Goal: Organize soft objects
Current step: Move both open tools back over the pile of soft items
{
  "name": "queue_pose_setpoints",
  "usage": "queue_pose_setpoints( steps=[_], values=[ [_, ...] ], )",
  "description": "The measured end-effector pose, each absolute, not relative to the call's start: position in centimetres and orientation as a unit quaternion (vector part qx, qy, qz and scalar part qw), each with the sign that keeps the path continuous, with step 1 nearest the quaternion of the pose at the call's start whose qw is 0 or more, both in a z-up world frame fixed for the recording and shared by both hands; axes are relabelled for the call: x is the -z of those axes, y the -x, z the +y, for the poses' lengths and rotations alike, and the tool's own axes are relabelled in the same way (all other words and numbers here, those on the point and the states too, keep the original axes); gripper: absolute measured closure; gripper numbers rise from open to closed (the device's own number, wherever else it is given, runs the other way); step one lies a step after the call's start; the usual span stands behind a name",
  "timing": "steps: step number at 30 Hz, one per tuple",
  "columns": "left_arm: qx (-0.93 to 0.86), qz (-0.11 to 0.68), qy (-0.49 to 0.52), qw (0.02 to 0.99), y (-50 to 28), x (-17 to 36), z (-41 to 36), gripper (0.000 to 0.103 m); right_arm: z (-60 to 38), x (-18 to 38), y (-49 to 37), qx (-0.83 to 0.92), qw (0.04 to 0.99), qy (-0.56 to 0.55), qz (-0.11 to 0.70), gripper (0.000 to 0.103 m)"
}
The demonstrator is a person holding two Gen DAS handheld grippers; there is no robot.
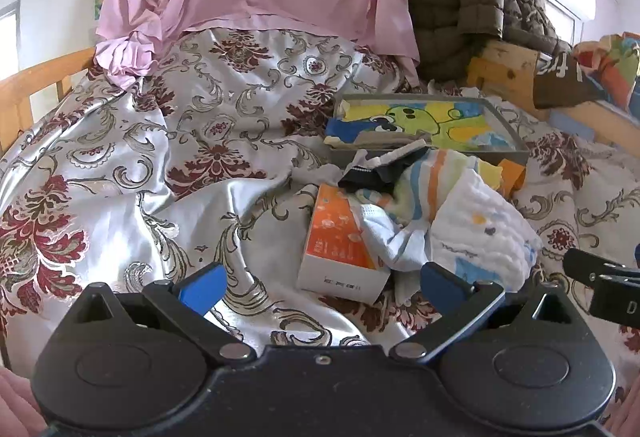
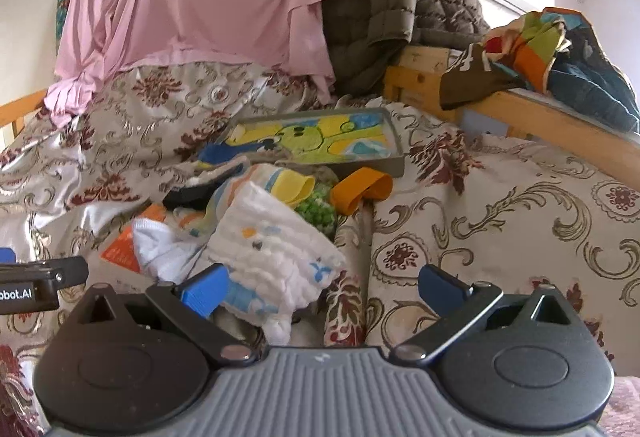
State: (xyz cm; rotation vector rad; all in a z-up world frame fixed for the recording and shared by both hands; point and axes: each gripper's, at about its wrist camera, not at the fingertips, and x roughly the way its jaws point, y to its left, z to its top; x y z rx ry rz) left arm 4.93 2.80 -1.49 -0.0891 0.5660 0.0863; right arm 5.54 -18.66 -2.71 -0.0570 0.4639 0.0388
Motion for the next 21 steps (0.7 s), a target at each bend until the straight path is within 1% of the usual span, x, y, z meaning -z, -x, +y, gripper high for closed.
queue_pose_setpoints(
  steps=[11,21],
  values=[
    [-0.038,0.291,0.048,0.955,-5.1,1.9,2.6,0.001,-17.9,3.4,-6.4,-0.024,0.964,0.049,0.261,0.0],
    [-0.036,0.295,0.027,0.954,-5.2,2.1,1.9,0.001,-17.3,4.0,-7.2,-0.031,0.956,0.066,0.285,0.0]
  ],
)
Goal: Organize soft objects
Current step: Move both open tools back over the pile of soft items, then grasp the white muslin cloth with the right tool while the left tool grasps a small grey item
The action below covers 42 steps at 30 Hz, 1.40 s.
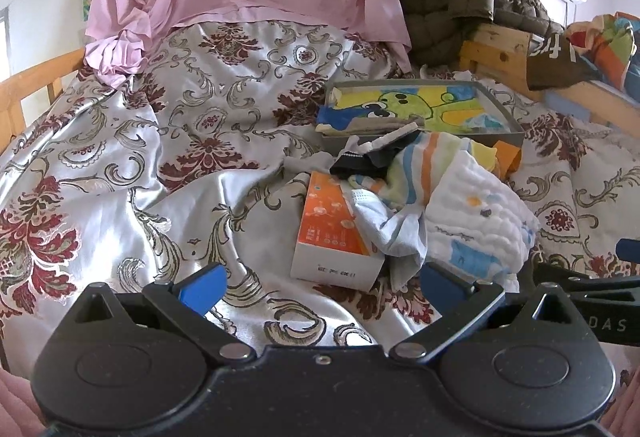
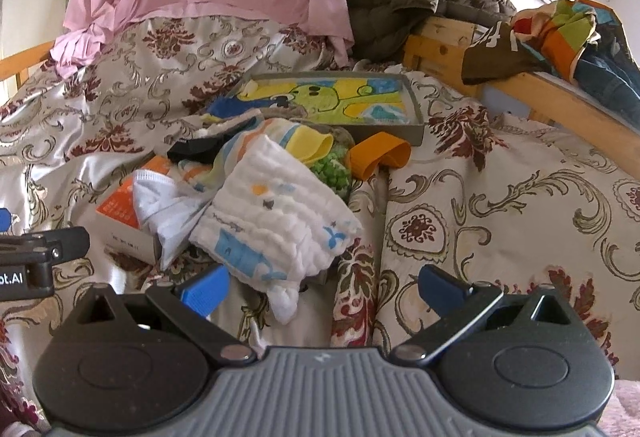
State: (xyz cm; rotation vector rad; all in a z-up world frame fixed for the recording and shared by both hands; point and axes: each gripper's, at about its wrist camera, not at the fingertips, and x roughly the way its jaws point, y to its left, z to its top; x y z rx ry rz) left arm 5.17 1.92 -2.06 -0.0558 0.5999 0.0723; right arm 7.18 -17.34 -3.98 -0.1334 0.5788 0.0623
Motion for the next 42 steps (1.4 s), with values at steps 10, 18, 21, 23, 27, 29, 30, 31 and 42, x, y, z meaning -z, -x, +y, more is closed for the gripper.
queue_pose_setpoints(
  steps=[10,18,21,23,27,29,30,31,42],
  values=[
    [-0.026,0.307,0.008,0.951,-7.3,1.6,2.4,0.001,-17.8,4.2,-8.6,-0.05,0.947,0.048,0.313,0.0],
    [0.008,0.286,-0.012,0.958,-8.8,1.4,2.1,0.001,-18.0,4.4,-9.9,-0.059,0.948,0.049,0.309,0.0],
    [0.023,0.287,-0.003,0.958,-8.9,1.7,2.1,0.001,-18.1,4.4,-10.4,-0.059,0.948,0.049,0.308,0.0],
    [0.028,0.286,0.0,0.958,-9.1,1.8,2.0,0.001,-18.3,4.4,-10.7,-0.064,0.948,0.044,0.309,0.0],
    [0.036,0.284,0.0,0.958,-9.5,2.1,1.9,0.001,-19.3,3.9,-12.3,-0.085,0.946,0.042,0.31,0.0],
    [0.036,0.287,0.001,0.957,-9.7,2.3,1.9,0.001,-19.8,3.6,-13.0,-0.084,0.948,0.041,0.304,0.0],
    [0.035,0.286,0.001,0.957,-9.7,2.4,1.9,0.001,-20.1,3.5,-13.4,-0.088,0.948,0.034,0.303,0.0],
    [0.034,0.284,0.0,0.958,-9.8,2.4,1.9,0.001,-20.5,3.4,-13.8,-0.1,0.947,0.025,0.303,0.0],
    [0.086,0.263,-0.083,0.957,-11.7,3.4,-0.2,0.001,-18.3,3.4,-15.3,-0.251,0.912,0.177,0.272,0.0]
  ],
)
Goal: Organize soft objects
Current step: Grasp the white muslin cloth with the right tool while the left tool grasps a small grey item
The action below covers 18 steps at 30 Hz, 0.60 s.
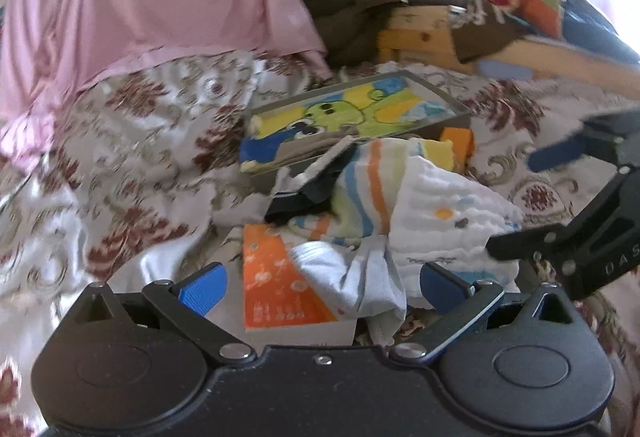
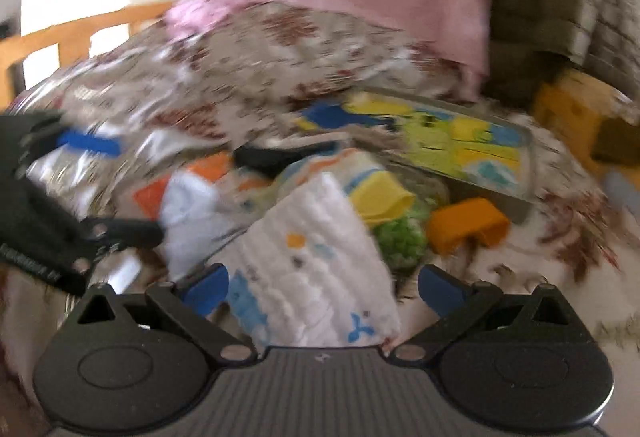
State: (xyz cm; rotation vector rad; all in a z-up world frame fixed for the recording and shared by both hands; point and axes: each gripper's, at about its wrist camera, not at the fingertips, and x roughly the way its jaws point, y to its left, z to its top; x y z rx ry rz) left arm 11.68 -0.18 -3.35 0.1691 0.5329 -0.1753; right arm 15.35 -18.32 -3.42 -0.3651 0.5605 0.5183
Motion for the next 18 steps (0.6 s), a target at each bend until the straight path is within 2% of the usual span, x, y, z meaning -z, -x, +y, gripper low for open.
queue_pose_setpoints(
  steps=[6,14,18],
  values=[
    [0.114,0.278,-0.11,0.947,-13.7,4.8,-1.3,0.002,-17.0,5.1,-15.7,-0.253,0.898,0.21,0.294,0.0],
    [0.127,0.29,-0.121,0.941,-15.1,5.7,-1.1,0.008,-16.5,6.6,-16.5,-0.232,0.894,0.251,0.289,0.0],
    [0.136,0.28,-0.165,0.936,-14.9,6.1,-2.0,0.013,-15.4,7.5,-16.4,-0.24,0.883,0.289,0.281,0.0]
  ],
)
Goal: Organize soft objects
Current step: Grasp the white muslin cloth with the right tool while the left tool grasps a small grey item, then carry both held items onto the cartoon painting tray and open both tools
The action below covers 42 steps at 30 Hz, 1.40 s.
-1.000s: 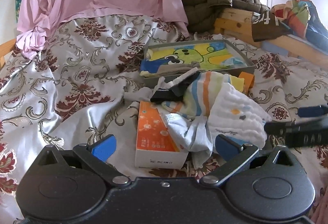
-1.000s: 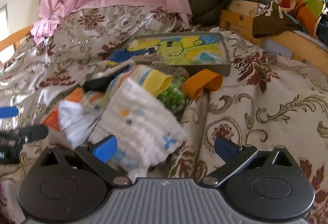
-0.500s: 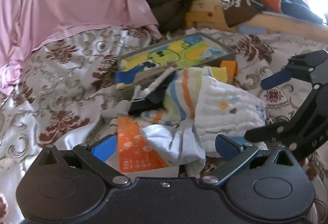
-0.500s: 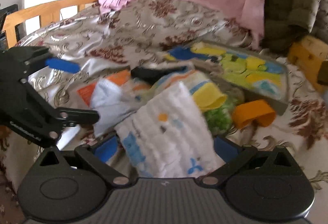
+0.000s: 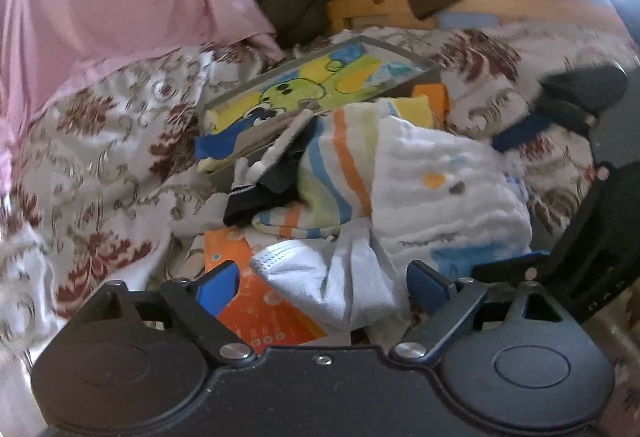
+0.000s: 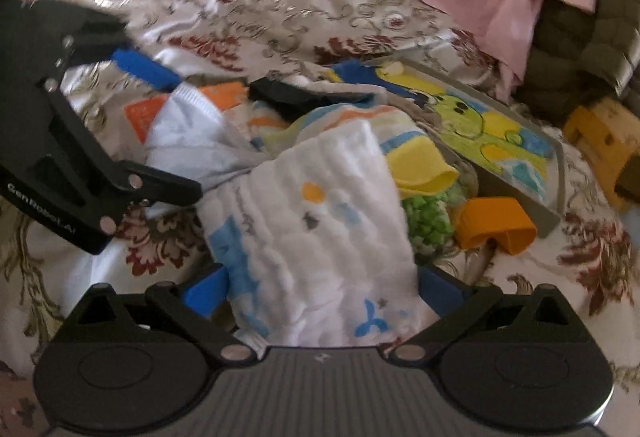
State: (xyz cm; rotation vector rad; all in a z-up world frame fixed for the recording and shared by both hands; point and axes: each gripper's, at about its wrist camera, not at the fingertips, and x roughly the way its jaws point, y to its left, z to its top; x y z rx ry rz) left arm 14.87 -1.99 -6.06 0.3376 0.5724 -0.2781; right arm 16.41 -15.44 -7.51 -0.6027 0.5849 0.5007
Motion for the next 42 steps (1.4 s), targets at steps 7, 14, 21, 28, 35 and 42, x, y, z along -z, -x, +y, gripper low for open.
queue_pose_setpoints(
  steps=[7,14,21,28,35,42],
  values=[
    [0.142,0.271,-0.261,0.916,-14.4,7.5,-3.8,0.021,-14.0,8.8,-16.0,-0.233,0.874,0.34,0.256,0.003],
    [0.129,0.271,-0.262,0.917,-14.4,7.5,-3.7,0.046,-14.1,8.7,-16.1,-0.247,0.872,0.332,0.26,0.025],
    [0.146,0.277,-0.188,0.931,-14.4,6.8,-2.8,0.072,-14.2,8.7,-15.8,-0.258,0.869,0.331,0.263,0.047],
    [0.127,0.284,-0.113,0.944,-14.6,6.5,-1.6,0.082,-14.1,8.4,-15.0,-0.262,0.872,0.339,0.237,0.068],
    [0.121,0.294,-0.018,0.948,-14.5,5.8,0.0,0.087,-15.5,6.2,-13.9,-0.238,0.905,0.305,0.177,0.071],
    [0.119,0.282,0.053,0.95,-13.5,4.3,1.2,0.088,-16.1,4.9,-12.3,-0.189,0.925,0.313,0.098,0.071]
  ],
)
